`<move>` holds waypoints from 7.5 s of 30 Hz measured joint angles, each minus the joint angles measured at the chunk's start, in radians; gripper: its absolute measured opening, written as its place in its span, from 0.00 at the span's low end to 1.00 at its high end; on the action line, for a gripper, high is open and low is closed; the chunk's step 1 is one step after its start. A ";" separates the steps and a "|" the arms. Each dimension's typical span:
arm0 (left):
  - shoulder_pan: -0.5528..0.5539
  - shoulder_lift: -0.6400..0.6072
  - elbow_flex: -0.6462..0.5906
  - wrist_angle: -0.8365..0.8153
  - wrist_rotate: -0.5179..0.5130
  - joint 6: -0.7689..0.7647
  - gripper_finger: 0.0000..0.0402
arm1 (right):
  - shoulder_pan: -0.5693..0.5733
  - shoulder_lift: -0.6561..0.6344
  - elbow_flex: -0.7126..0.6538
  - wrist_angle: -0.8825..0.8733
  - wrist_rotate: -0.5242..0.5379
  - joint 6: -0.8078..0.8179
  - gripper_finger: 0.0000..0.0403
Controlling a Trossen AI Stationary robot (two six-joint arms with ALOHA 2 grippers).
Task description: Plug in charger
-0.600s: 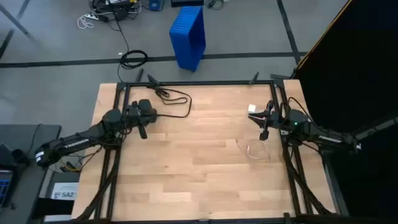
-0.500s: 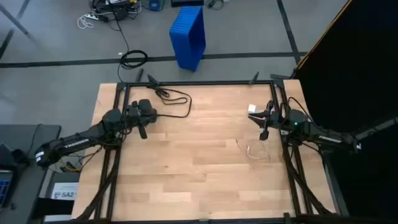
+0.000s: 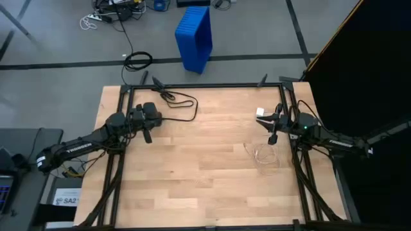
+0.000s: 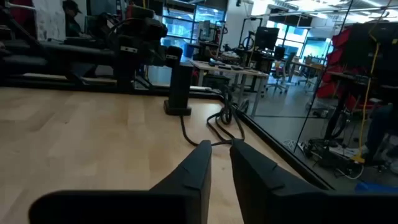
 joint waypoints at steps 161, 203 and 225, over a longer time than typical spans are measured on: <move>-0.097 0.367 0.580 -0.658 -0.667 -0.325 0.82 | 0.000 0.000 0.000 0.023 0.000 0.000 0.07; -0.292 0.473 0.323 -0.510 -0.919 -0.661 0.79 | 0.000 0.000 0.000 0.023 0.000 0.000 0.09; -0.298 0.579 0.280 -0.283 -0.931 -0.626 0.61 | 0.000 0.004 0.000 0.060 0.000 0.000 0.06</move>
